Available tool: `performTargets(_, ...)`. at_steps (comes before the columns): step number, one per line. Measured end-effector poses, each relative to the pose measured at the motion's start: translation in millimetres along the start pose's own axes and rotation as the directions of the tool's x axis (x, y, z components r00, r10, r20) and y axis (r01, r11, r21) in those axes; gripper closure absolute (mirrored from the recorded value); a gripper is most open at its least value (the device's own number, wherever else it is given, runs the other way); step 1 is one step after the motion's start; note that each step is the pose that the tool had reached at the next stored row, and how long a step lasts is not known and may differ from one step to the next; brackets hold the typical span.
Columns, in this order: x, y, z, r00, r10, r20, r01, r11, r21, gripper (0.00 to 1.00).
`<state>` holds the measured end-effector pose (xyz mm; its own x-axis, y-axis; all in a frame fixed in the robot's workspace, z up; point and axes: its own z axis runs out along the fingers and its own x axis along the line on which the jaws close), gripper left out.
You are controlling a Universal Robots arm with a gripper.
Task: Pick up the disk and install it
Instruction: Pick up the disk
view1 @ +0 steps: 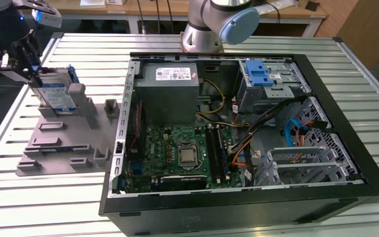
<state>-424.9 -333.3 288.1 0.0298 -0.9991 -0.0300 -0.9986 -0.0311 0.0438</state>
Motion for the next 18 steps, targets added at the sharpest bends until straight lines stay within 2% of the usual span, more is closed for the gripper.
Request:
performTargets(7, -0.2, 0.0, -0.4, 0.9998, 0.018, -0.0047, -0.018, 0.9998, 0.0006, 0.63)
performTargets(12, -0.9, 0.0, -0.4, 0.9981, 0.062, -0.0031, -0.062, 0.9981, 0.0018, 0.63)
performTargets(18, -1.0, 0.0, -1.3, 0.9974, 0.072, -0.0025, -0.072, 0.9974, 0.0021, 0.63)
